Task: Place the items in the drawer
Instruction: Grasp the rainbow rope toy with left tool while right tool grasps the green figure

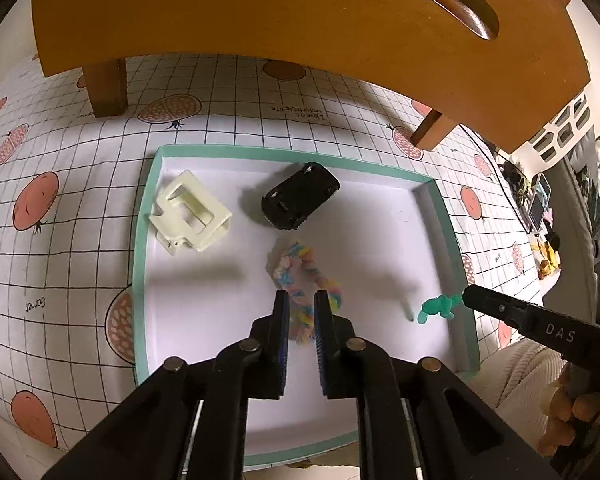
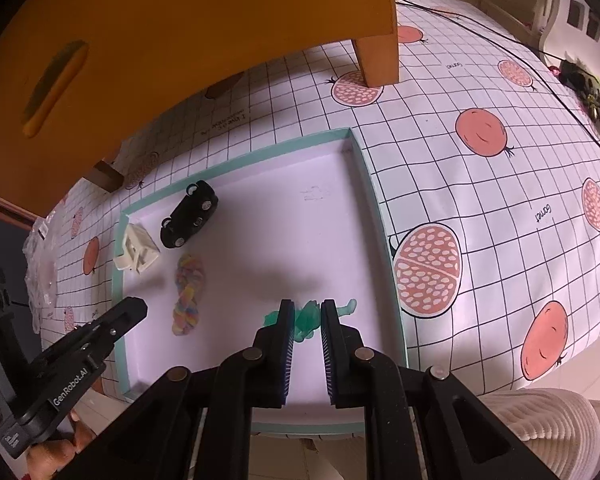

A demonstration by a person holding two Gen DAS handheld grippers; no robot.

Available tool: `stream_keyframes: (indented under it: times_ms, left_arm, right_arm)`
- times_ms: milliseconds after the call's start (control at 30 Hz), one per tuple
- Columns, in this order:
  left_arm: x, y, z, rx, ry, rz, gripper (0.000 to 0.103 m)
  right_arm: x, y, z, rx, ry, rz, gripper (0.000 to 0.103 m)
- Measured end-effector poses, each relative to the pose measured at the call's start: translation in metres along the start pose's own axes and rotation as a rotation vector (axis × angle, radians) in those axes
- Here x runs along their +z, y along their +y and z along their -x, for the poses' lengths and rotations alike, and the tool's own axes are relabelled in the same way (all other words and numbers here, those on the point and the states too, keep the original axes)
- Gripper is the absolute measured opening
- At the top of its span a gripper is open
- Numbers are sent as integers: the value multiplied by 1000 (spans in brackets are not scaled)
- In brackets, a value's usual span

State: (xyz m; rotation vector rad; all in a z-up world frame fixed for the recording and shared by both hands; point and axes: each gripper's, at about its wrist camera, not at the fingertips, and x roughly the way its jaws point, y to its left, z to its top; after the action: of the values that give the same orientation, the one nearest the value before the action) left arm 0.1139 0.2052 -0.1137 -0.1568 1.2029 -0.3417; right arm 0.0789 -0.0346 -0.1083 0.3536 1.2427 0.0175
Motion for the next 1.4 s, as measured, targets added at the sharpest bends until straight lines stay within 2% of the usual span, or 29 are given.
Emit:
stream_keyframes:
  times_ms: [33,100,133,267,533,633,700,767,900,1400]
  left_arm:
    - [0,-1,-1,-9,3,-3,22]
    - [-2,-4,0,-13,-7,-16,42]
    - [-3,-7,-1,-8,-12,-33,44]
    - [-8,-16,-11,13,15,-80,44]
    - [-17,-14,-38,71,81,-90,44]
    - [-15,-15,-42,76,88,-91,40]
    - [-15,-16,-41,77,89,-94,28]
    - [-15,-17,-41,72,88,-94,21]
    - [-15,-16,-38,73,87,-93,12]
    - [-2,-15,-3,31,30,-66,9]
  right_arm:
    - [0,-1,-1,2,3,-4,14]
    - [0,-2,-1,6,5,-10,14]
    - [0,-2,-2,9,6,-14,14]
    - [0,-5,-3,17,13,-25,14]
    - [-1,-8,-6,27,28,-47,14]
    - [-1,-8,-6,30,29,-49,14]
    - [-1,-8,-6,31,31,-50,14]
    - [-1,-8,-7,32,32,-51,14]
    - [-1,-8,-6,32,32,-50,14]
    - [0,1,6,32,5,-16,14]
